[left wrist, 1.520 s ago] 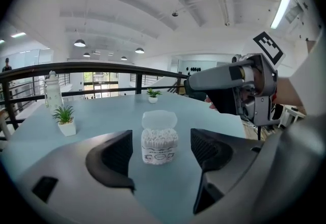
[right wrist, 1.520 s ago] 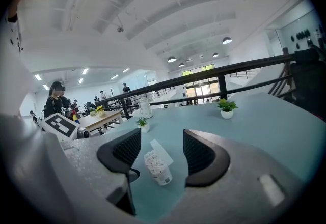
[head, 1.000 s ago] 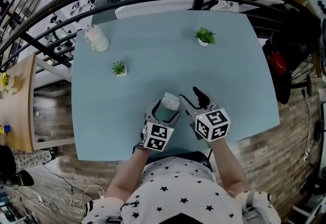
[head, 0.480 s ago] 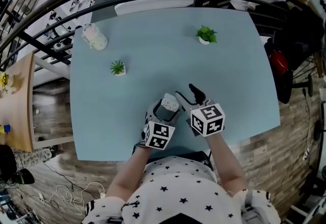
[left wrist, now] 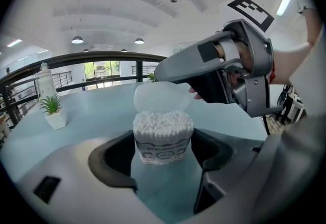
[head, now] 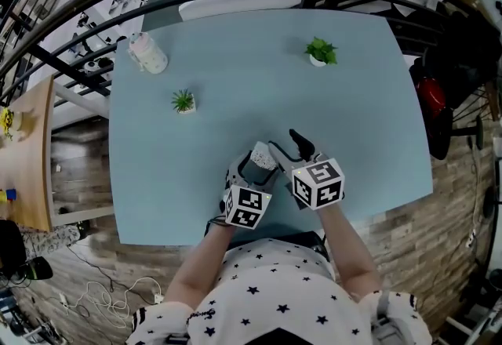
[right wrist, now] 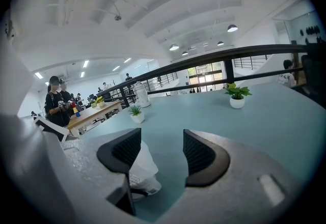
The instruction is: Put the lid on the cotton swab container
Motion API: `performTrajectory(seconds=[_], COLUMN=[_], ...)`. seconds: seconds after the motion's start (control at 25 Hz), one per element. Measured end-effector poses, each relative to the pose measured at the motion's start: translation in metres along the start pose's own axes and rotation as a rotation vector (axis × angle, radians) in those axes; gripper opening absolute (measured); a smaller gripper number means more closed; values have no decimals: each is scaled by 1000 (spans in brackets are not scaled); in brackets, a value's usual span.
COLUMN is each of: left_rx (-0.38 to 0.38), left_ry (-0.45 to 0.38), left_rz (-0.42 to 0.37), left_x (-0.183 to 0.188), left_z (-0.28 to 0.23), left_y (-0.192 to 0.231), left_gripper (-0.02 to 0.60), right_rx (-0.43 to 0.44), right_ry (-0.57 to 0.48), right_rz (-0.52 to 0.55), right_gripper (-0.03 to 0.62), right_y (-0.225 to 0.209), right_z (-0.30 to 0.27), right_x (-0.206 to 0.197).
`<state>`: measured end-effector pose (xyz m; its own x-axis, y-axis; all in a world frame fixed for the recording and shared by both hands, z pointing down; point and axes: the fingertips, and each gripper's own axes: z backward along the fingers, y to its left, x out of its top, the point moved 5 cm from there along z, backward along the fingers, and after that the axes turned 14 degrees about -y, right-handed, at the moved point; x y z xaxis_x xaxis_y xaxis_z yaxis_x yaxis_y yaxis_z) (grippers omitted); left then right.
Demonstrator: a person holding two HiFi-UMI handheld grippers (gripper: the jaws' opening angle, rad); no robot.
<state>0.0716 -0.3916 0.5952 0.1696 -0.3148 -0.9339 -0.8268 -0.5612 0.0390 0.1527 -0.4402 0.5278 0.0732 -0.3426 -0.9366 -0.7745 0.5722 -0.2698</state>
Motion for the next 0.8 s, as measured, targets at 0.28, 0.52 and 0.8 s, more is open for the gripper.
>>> performTrajectory(seconds=[0.28, 0.52, 0.8], left_rx=[1, 1, 4], left_ry=[1, 5, 12], left_rz=[3, 5, 8], left_x=[0, -1, -2], left_z=[0, 0, 0], left_y=[1, 1, 0], left_gripper=[344, 344, 344], right_rx=[13, 24, 41], right_ry=[26, 47, 70], right_rz=[3, 3, 6], right_gripper=[242, 242, 242], right_y=[6, 10, 15], right_z=[0, 1, 2], right_x=[-8, -15, -23])
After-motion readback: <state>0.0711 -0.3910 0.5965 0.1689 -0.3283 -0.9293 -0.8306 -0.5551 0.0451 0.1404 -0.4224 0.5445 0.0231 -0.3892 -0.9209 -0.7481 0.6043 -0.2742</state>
